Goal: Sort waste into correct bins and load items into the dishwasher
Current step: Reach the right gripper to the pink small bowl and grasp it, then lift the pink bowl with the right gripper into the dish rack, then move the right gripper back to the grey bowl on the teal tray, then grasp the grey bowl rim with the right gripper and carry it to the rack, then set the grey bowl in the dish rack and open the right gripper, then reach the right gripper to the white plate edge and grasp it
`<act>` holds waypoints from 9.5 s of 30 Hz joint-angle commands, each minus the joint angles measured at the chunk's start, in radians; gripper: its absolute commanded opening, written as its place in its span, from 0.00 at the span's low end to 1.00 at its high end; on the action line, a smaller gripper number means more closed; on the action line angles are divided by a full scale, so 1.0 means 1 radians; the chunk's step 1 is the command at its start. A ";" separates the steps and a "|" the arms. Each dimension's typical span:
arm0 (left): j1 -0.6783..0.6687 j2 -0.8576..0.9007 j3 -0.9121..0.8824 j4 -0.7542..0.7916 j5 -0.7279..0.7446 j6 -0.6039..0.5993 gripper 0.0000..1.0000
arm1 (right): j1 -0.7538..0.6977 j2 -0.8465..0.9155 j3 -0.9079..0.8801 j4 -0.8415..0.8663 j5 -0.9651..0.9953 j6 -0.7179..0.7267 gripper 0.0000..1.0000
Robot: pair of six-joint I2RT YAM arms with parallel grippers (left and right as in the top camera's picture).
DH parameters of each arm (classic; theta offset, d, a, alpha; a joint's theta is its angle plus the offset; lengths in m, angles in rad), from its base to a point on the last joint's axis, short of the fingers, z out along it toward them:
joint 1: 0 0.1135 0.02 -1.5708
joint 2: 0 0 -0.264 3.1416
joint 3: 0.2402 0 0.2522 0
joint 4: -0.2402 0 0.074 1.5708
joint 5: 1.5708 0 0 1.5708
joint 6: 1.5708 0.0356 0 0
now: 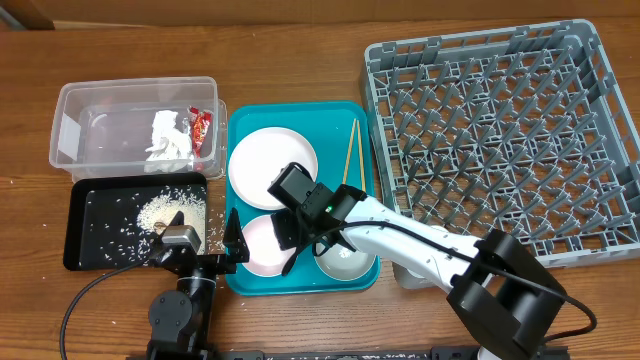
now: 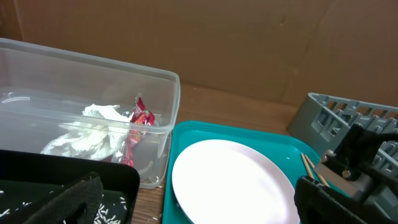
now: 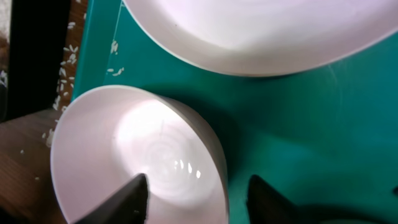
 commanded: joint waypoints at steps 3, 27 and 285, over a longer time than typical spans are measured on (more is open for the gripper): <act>0.006 -0.010 -0.005 0.004 -0.005 -0.010 1.00 | -0.004 -0.008 0.002 -0.006 0.014 0.040 0.47; 0.006 -0.010 -0.005 0.004 -0.005 -0.010 1.00 | -0.010 -0.098 0.209 -0.293 0.351 0.192 0.04; 0.006 -0.010 -0.005 0.004 -0.005 -0.010 1.00 | -0.297 0.019 0.514 -0.982 1.175 0.348 0.04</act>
